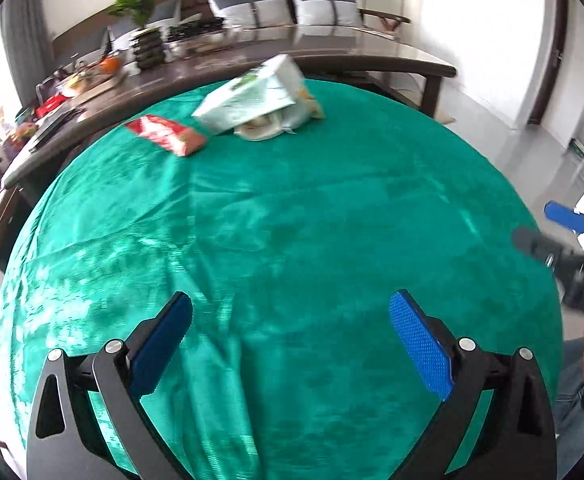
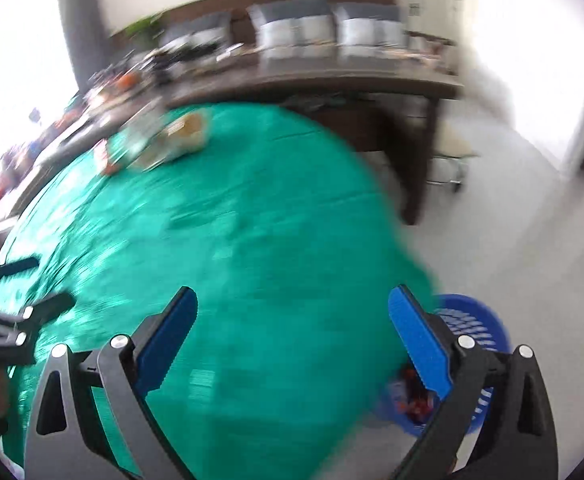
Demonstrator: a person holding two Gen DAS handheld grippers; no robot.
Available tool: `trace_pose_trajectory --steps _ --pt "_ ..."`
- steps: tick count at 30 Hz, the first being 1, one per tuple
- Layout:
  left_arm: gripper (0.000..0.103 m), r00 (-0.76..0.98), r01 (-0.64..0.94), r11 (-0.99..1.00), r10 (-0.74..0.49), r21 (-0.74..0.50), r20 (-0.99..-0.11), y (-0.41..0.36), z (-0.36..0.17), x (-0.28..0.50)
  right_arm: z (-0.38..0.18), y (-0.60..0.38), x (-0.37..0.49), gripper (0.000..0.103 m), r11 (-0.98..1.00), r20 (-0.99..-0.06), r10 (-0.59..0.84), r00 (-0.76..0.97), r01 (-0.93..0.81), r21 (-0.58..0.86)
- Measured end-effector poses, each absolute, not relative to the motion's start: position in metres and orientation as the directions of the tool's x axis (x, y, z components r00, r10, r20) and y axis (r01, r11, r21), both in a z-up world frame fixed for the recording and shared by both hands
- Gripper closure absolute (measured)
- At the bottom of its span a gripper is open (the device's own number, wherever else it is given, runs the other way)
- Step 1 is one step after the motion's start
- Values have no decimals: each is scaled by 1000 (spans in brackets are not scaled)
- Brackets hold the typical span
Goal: Collect trash
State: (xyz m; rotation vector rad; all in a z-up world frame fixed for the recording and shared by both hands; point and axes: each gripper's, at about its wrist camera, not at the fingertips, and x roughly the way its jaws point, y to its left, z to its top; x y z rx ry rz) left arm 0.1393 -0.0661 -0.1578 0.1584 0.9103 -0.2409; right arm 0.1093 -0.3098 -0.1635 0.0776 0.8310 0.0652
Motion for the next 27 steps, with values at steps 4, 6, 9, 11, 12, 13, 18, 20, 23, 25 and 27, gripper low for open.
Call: trace_pose_trajectory --steps 4,6,9,11,12,13,18,20,23,25,27 --pt "5 580 194 981 -104 13 -808 -34 -165 153 -175 -262 135 9 993 -774 115 623 -90 75" --pt "5 576 176 984 -97 6 -812 -22 -170 155 -180 -245 147 9 991 -790 122 601 -117 64" --pt "5 568 176 984 -104 -3 -817 -15 -173 159 -185 -228 153 9 988 -800 112 590 -151 27" --pt "5 568 179 984 -117 -17 -815 -12 -170 169 -192 -221 154 9 987 -811 112 574 -157 25" --pt "5 570 174 984 -123 -27 -812 -9 -167 175 -193 -218 155 8 988 -815 111 569 -155 27" --pt "5 572 167 985 -129 -40 -810 -6 -161 186 -193 -220 156 7 988 -814 117 570 -149 37" --pt "5 621 105 991 -135 -89 -772 5 -130 261 -193 -216 155 5 989 -818 105 566 -145 26" --pt "5 633 28 994 -100 -107 -768 15 -127 303 -193 -216 155 5 989 -818 107 565 -143 31" --pt "5 622 -83 985 -65 -149 -780 27 -134 356 -193 -217 154 5 989 -818 111 564 -142 36" --pt "5 605 -118 982 -47 -148 -795 25 -144 377 -193 -217 154 5 989 -819 111 563 -142 36" --pt "5 588 -161 979 -8 -127 -809 24 -154 389 -193 -217 154 5 989 -819 112 563 -142 37"
